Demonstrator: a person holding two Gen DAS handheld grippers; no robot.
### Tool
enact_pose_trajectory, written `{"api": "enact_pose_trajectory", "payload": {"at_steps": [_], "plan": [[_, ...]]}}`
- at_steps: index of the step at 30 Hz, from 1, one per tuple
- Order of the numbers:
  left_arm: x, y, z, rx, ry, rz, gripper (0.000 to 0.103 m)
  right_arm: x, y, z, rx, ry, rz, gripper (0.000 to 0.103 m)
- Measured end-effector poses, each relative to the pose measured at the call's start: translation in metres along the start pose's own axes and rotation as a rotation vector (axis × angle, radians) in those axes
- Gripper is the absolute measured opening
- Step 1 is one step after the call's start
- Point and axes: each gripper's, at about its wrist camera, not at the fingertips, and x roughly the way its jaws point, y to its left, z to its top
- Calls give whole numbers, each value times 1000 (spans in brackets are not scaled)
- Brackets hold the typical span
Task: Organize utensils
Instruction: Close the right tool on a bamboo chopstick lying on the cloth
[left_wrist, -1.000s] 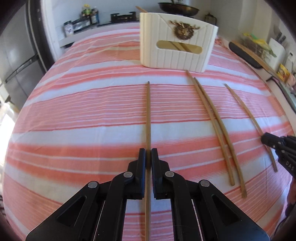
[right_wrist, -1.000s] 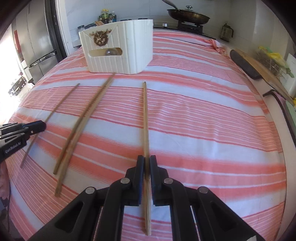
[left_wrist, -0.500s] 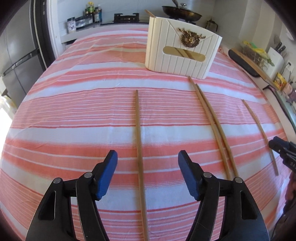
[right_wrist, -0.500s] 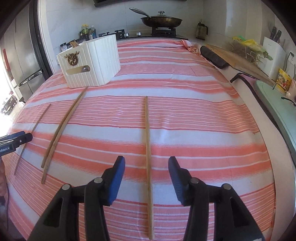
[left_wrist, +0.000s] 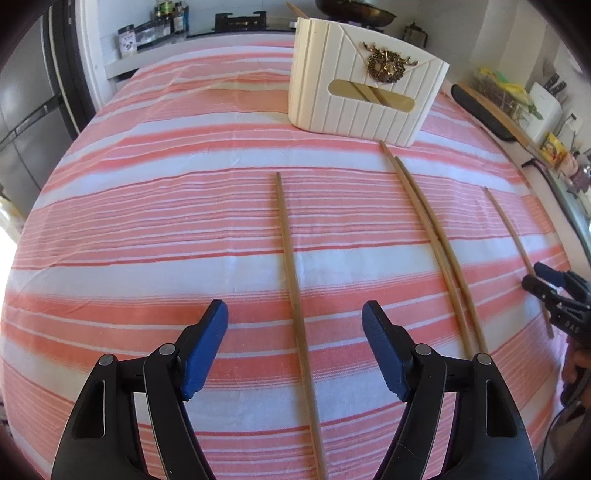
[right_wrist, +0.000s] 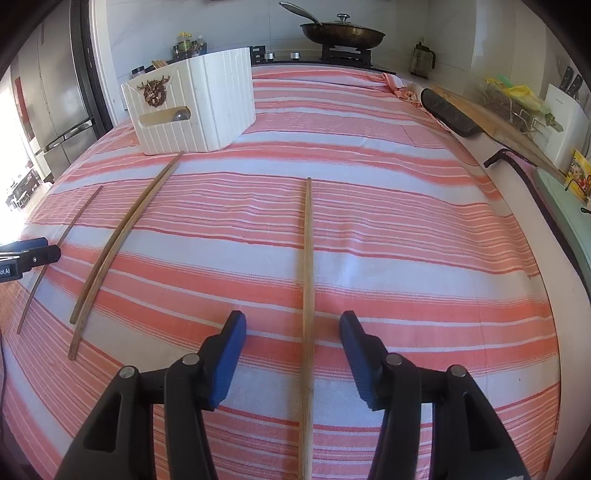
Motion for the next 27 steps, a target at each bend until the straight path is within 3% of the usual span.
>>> {"api": "enact_pose_trajectory", "payload": {"at_steps": [6,13,17,19,20,21,22,23,27], "plan": [[-2,8,26,65,48,-49,77,-1,-12,12,-4,103,69,54],[28,6,53,125,105,16,75,13,-24,49,10,168,108,54],[46,8,63,116,150,44,64,43,-17,74,-3,210,95,54],[51,6,68,126,151,64,64,57,-15,87,-3,203,75,54],[52,5,71,130,151,72,56,62,-12,94,-5,194,62,53],[53,4,73,130,143,79,47,67,-11,101,2,190,56,43],[53,3,75,127,138,71,19,72,-10,107,16,186,46,35],[53,3,77,121,136,54,7,74,-9,112,18,180,26,10],[41,4,78,110,77,30,4,73,-11,119,47,165,70,6]]}}
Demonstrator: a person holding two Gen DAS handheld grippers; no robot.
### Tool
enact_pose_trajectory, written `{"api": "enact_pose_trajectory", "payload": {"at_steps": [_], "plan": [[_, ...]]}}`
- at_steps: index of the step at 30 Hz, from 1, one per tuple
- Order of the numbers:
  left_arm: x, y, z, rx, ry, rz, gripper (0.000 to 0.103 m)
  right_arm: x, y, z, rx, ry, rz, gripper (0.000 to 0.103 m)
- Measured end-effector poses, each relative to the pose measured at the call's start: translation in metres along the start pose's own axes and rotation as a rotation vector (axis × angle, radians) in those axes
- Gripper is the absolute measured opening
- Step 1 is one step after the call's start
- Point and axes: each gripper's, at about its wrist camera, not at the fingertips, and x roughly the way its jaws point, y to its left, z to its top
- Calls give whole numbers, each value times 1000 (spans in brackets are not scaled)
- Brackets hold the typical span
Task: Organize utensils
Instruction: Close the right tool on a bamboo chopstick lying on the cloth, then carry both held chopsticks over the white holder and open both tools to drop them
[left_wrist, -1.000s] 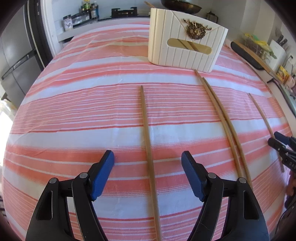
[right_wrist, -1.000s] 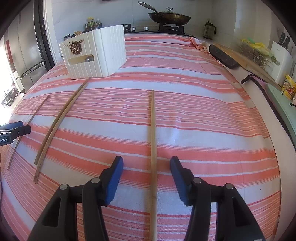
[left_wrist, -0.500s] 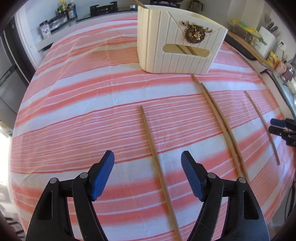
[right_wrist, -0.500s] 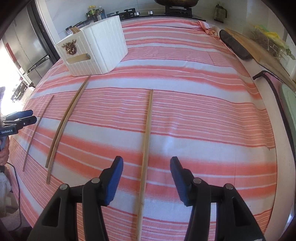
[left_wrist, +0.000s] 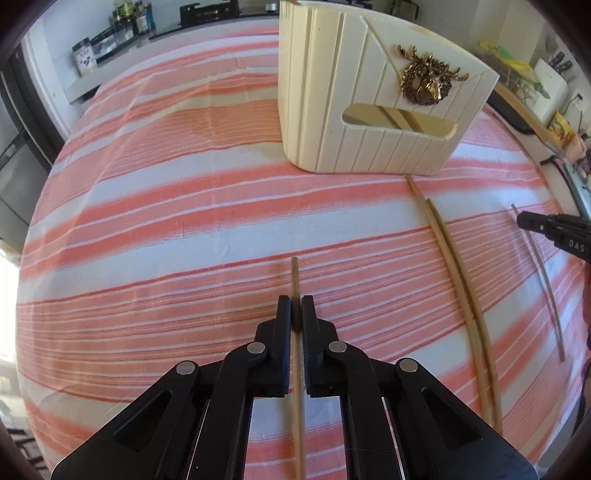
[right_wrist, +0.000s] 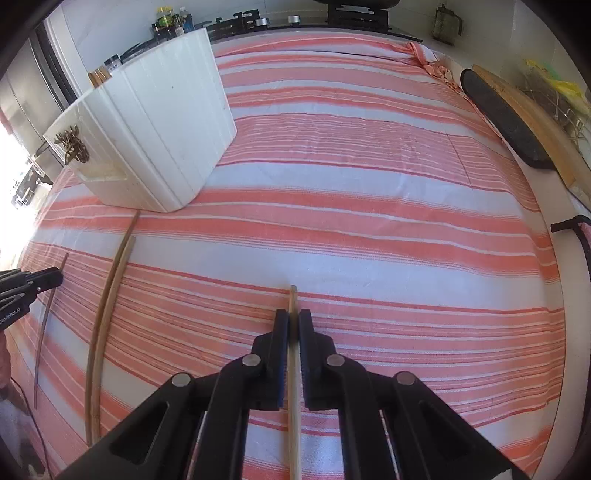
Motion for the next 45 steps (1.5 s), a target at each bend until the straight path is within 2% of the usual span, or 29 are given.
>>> {"api": "enact_pose_trajectory", "payload": {"at_steps": [4,8,12,16,20,24,31,34,41,45], "plan": [[-52,-5,-6,-5,-139,-44,3,-56,-1,-8,25,-142,103,6],[-123,-10,-16,-8,-287,-115,3,-127,5,-21,6,-288,181,6],[-176,-16,-19,8,-403,-165,3,-187,15,-38,-40,-397,205,6],[-203,-18,-19,9,-476,-191,3,-221,31,-46,-77,-479,197,6],[-224,-20,-16,11,-533,-188,3,-242,45,-45,-110,-560,184,6],[-234,-19,-12,15,-555,-175,3,-262,53,-42,-124,-621,182,6],[-239,-16,-9,34,-545,-148,3,-275,51,-22,-151,-640,160,6],[-244,-10,1,16,-563,-148,3,-277,50,-9,-163,-647,146,6],[-282,-8,54,-22,-739,-119,3,-290,50,45,-166,-759,156,6],[-281,-9,97,-47,-828,-73,3,-290,62,82,-163,-837,165,6]]}}
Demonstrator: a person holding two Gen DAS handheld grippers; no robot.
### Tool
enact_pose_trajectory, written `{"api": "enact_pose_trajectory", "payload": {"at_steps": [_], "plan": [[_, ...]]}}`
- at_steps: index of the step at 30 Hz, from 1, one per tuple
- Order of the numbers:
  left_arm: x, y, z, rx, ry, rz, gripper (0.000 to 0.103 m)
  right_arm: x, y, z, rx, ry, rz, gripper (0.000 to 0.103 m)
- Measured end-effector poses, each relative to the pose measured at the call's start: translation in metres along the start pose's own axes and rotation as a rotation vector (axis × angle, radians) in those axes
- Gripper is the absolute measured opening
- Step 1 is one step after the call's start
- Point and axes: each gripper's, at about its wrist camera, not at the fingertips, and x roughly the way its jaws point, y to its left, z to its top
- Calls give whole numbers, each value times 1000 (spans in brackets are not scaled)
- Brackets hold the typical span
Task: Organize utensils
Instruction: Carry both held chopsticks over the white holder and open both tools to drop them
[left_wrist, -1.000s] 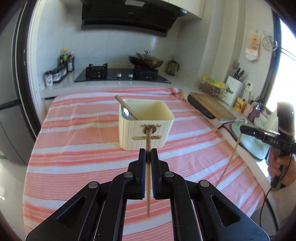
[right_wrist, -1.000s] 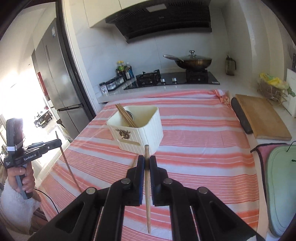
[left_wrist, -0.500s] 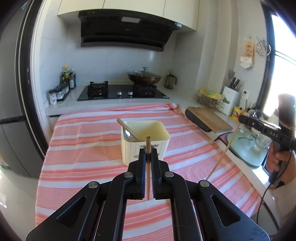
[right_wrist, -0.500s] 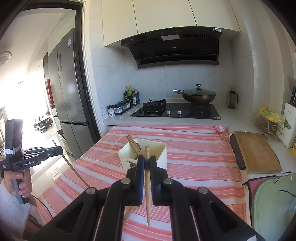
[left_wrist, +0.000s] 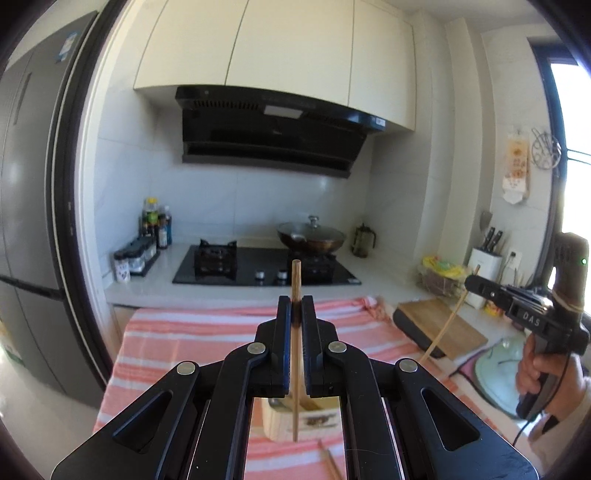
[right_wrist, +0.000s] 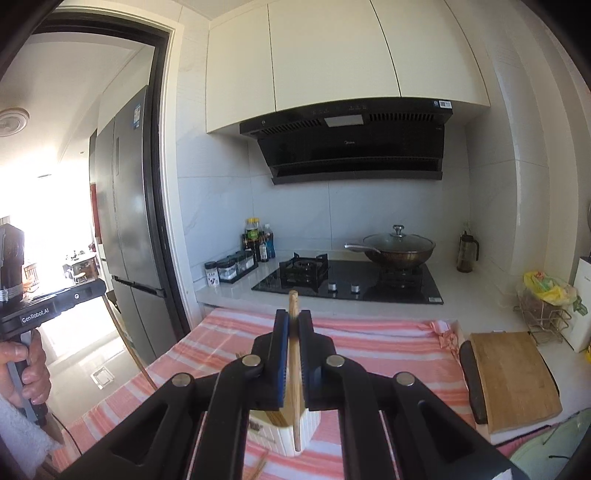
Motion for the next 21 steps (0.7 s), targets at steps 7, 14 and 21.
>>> {"api": "enact_pose_trajectory", "payload": {"at_steps": [7,14,21], "plan": [[95,14,-11,-69,69,49,3,77,16,2,-58,-5,11,6],[176,28,-67,-113,358,36,4,172,8,-50,-57,285,40,6],[158,26,-94,-48,433,52,60,173,-2,-65,35,309,73,25]]}}
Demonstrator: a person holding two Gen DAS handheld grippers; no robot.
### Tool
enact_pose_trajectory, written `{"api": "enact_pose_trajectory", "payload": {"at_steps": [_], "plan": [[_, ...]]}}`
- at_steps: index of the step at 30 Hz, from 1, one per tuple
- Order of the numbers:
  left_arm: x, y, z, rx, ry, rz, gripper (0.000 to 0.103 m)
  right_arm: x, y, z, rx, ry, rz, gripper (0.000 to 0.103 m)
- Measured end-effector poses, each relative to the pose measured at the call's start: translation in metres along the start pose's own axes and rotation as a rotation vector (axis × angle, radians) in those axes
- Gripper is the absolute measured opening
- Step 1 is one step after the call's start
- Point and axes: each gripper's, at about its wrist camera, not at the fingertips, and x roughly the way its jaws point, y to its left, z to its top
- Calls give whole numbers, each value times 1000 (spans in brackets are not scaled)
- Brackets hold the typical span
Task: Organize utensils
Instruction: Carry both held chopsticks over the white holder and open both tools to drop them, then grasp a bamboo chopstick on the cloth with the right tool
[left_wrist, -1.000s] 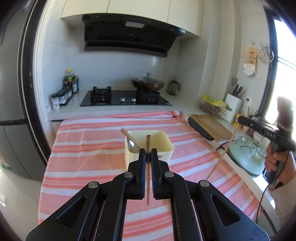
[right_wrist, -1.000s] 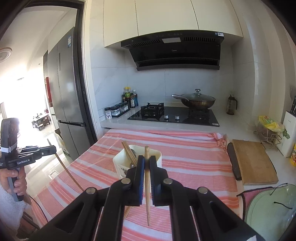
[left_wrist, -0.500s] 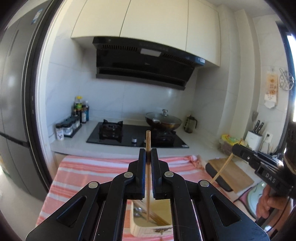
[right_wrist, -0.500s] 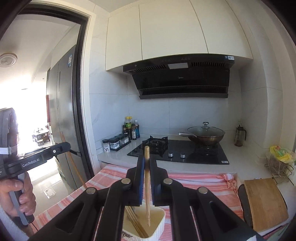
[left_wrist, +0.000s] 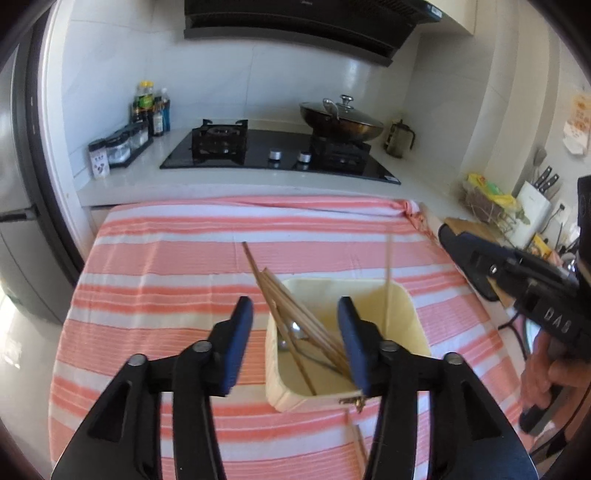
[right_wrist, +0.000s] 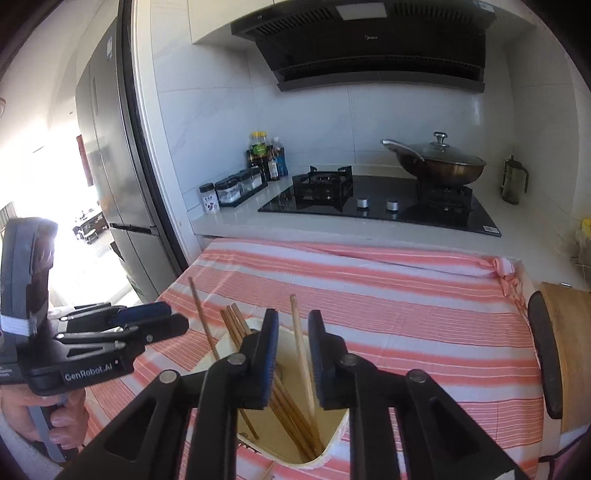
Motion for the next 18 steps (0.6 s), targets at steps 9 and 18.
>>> {"api": "enact_pose_trajectory", "payload": {"at_steps": [9,18], "plan": [[-46,-14,-117,62,114,81,75,-96,-3,-90,-13,-16,-27,37],[-46,-42,-160,108,113,163,75,-104,5,-208,86,133,-66,37]]}}
